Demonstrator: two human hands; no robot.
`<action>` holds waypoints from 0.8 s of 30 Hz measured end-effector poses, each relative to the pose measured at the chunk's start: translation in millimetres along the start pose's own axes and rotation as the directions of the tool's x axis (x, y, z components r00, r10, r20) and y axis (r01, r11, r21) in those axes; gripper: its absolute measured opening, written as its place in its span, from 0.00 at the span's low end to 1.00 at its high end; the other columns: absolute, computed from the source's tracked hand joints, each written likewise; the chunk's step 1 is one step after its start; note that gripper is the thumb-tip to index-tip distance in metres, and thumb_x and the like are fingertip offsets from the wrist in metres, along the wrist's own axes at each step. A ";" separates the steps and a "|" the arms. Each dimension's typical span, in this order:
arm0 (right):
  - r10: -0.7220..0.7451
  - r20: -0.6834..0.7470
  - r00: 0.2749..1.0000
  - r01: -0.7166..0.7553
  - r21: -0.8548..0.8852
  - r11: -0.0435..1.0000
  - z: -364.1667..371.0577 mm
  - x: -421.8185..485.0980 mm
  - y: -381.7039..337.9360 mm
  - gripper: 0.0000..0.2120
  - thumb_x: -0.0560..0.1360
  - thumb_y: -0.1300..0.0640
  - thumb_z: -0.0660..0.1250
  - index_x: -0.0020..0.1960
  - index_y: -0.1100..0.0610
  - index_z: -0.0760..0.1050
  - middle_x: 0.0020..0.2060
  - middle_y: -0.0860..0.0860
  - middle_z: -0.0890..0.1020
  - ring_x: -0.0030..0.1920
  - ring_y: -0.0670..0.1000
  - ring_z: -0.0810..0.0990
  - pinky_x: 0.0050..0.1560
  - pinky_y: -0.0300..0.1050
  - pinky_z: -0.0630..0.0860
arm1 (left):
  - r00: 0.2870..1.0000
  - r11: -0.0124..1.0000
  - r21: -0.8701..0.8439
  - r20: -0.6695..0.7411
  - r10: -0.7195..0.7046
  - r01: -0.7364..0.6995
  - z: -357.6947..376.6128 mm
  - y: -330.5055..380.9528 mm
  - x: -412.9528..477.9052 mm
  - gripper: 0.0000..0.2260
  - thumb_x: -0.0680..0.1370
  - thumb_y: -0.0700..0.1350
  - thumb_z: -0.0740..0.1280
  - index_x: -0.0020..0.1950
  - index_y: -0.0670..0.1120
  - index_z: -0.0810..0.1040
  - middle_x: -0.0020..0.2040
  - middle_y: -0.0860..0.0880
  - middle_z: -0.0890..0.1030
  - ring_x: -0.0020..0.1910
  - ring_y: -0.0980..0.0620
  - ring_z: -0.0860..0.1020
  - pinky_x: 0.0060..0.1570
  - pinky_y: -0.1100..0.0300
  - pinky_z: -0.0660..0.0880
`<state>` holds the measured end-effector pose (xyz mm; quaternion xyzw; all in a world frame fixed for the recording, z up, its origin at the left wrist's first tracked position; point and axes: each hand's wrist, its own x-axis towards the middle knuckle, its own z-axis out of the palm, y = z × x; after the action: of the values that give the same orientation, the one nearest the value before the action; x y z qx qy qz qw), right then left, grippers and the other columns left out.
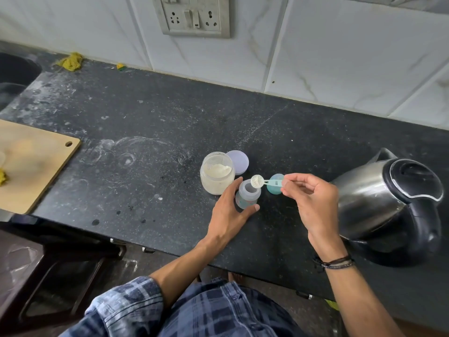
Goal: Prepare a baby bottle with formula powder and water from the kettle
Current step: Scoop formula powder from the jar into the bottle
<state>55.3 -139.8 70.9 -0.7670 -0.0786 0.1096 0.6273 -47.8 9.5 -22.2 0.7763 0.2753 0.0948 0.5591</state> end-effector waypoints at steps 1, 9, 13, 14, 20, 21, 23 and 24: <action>0.034 0.002 0.999 -0.034 0.051 0.998 0.5 0.2 0.8 0.09 0.75 0.67 0.75 0.46 0.53 0.86 0.40 0.50 0.89 0.40 0.47 0.87 0.45 0.38 0.84 | 1.000 1.000 -0.001 -0.001 -0.004 0.004 -0.2 -0.4 0.3 0.35 0.73 0.53 0.78 0.77 0.58 0.67 0.74 0.60 0.74 0.72 0.55 0.73 0.72 0.45 0.72; 0.137 0.023 0.990 -0.139 0.222 0.965 -1.7 4.6 3.3 0.06 0.76 0.67 0.75 0.47 0.58 0.86 0.43 0.54 0.89 0.43 0.49 0.89 0.45 0.35 0.82 | 1.000 1.000 0.013 0.026 -0.018 0.017 -0.7 0.1 2.9 0.32 0.75 0.52 0.77 0.75 0.58 0.69 0.71 0.60 0.77 0.70 0.56 0.75 0.71 0.46 0.73; 0.025 -0.005 1.000 -0.024 0.048 0.999 -2.4 7.9 4.4 0.09 0.75 0.66 0.76 0.45 0.51 0.86 0.39 0.50 0.89 0.40 0.48 0.87 0.44 0.36 0.82 | 1.000 1.000 0.028 0.014 -0.002 0.002 -2.7 1.3 2.0 0.28 0.75 0.54 0.76 0.73 0.59 0.72 0.69 0.60 0.78 0.67 0.58 0.76 0.69 0.47 0.75; -0.013 -0.003 1.000 0.013 0.005 1.000 -2.6 7.8 4.3 0.10 0.75 0.65 0.75 0.44 0.50 0.86 0.39 0.49 0.89 0.39 0.47 0.87 0.44 0.37 0.83 | 1.000 0.999 0.032 0.010 0.005 -0.006 -2.9 1.7 1.0 0.28 0.75 0.55 0.76 0.73 0.60 0.73 0.68 0.61 0.78 0.67 0.58 0.76 0.68 0.47 0.75; -0.173 0.034 0.984 0.176 -0.127 0.976 -3.9 3.3 4.0 0.13 0.76 0.63 0.75 0.45 0.43 0.85 0.42 0.43 0.88 0.42 0.46 0.87 0.46 0.36 0.82 | 0.999 0.999 0.033 0.006 0.033 -0.033 -4.0 5.3 -2.6 0.27 0.72 0.60 0.74 0.71 0.65 0.73 0.64 0.62 0.77 0.64 0.60 0.76 0.66 0.49 0.76; -0.180 0.032 0.983 0.182 -0.135 0.974 -3.7 3.2 4.1 0.13 0.77 0.62 0.75 0.45 0.43 0.85 0.42 0.43 0.88 0.43 0.46 0.87 0.46 0.35 0.81 | 0.999 0.999 0.030 0.005 0.034 -0.034 -3.9 5.9 -2.8 0.27 0.72 0.60 0.74 0.71 0.66 0.73 0.64 0.63 0.77 0.63 0.61 0.77 0.66 0.50 0.76; -0.203 0.032 0.979 0.205 -0.161 0.965 -3.9 2.8 4.5 0.14 0.77 0.62 0.75 0.45 0.43 0.84 0.43 0.41 0.88 0.43 0.45 0.87 0.47 0.34 0.81 | 0.999 0.999 0.028 0.005 0.034 -0.034 -3.4 6.8 -3.5 0.27 0.72 0.60 0.75 0.70 0.66 0.73 0.63 0.63 0.77 0.63 0.61 0.77 0.65 0.50 0.77; -0.219 0.034 0.975 0.221 -0.177 0.959 -4.0 2.5 4.5 0.14 0.77 0.63 0.75 0.46 0.43 0.84 0.43 0.40 0.88 0.43 0.45 0.87 0.47 0.33 0.80 | 1.000 0.999 0.027 0.005 0.031 -0.031 -3.1 7.0 -3.8 0.27 0.72 0.61 0.75 0.70 0.66 0.73 0.62 0.64 0.76 0.62 0.61 0.77 0.65 0.51 0.77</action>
<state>58.7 -143.8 67.0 -0.8061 -0.1774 0.0370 0.5633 -50.2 8.5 -14.0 0.7881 0.2631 0.0981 0.5478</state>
